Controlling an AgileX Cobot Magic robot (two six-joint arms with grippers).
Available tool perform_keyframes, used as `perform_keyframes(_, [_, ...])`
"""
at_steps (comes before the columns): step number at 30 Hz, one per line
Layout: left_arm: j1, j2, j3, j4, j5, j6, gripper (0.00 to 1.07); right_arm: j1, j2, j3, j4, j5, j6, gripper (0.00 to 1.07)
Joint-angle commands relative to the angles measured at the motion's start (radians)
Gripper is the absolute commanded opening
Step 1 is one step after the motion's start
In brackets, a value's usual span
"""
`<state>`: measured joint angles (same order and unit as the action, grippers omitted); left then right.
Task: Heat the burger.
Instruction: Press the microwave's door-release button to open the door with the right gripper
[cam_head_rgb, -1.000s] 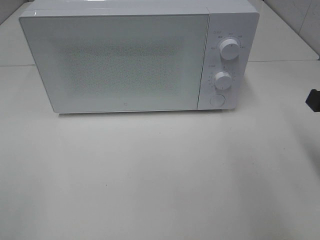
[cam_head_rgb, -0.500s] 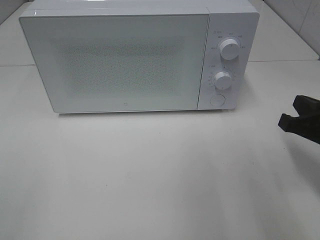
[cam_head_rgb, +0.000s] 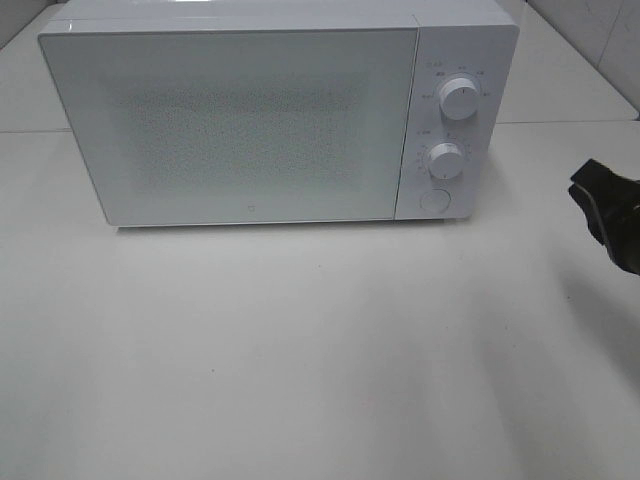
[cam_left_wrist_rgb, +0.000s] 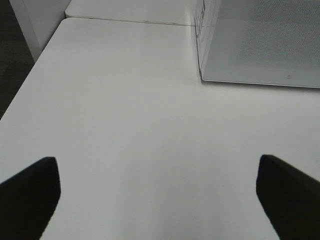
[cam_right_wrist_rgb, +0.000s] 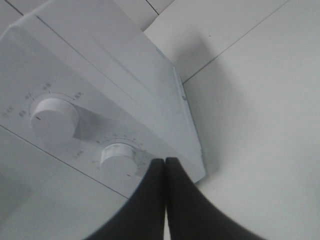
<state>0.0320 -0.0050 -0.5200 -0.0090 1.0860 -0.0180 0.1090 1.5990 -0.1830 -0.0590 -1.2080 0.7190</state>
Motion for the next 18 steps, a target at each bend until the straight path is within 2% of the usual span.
perform_keyframes(1, [-0.001, -0.009, 0.003, -0.002, -0.015, -0.001, 1.02, 0.077, 0.025, -0.030, 0.093, -0.050, 0.189, 0.00])
perform_keyframes(4, [-0.001, -0.009, 0.003, -0.002, -0.015, -0.001, 1.02, 0.121, 0.075, -0.054, 0.131, -0.051, 0.295, 0.00])
perform_keyframes(10, [-0.001, -0.009, 0.003, -0.002, -0.015, -0.001, 1.02, 0.193, 0.170, -0.122, 0.130, -0.057, 0.483, 0.00])
perform_keyframes(18, [-0.001, -0.009, 0.003, -0.002, -0.015, -0.001, 1.02, 0.226, 0.267, -0.189, 0.142, -0.049, 0.617, 0.00])
